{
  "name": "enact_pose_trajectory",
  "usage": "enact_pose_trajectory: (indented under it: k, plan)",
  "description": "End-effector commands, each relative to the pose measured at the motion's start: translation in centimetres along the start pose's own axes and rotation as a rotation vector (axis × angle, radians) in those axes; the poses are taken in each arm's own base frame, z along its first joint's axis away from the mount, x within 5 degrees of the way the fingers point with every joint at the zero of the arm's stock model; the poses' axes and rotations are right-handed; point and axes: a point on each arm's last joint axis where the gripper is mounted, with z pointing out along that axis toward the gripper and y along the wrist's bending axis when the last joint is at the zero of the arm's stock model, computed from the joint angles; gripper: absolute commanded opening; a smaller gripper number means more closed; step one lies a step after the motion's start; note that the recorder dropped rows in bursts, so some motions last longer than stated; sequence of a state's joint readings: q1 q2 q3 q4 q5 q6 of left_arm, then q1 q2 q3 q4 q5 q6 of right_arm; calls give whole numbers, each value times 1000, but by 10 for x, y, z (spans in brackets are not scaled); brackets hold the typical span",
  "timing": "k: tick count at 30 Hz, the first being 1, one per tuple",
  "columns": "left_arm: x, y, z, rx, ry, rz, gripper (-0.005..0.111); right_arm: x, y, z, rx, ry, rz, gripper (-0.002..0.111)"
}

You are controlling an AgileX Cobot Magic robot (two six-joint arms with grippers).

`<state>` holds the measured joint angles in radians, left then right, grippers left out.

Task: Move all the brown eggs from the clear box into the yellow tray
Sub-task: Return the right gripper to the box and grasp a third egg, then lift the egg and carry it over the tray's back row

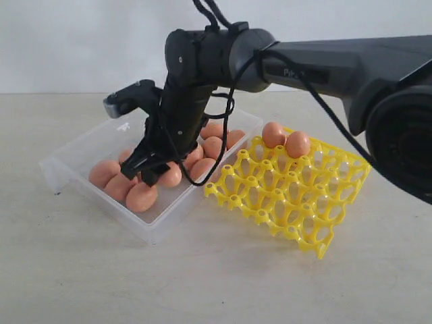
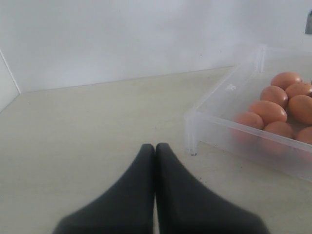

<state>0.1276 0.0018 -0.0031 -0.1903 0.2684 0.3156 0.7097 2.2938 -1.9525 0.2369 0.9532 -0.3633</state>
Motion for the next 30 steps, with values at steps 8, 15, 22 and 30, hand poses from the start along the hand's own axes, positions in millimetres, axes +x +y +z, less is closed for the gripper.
enact_pose_trajectory:
  k: [8,15,22,30]
  plan:
    - [0,0,0,0,-6,-13,-4,-31,1,-64,111,-317,281,0]
    - [0,0,0,0,-6,-13,-4,-30,32,-100,441,-477,201,0]
    - [0,0,0,0,-6,-13,-4,0,57,-118,232,-805,171,0]
    - [0,0,0,0,-6,-13,-4,50,10,-162,-185,-1072,262,0]
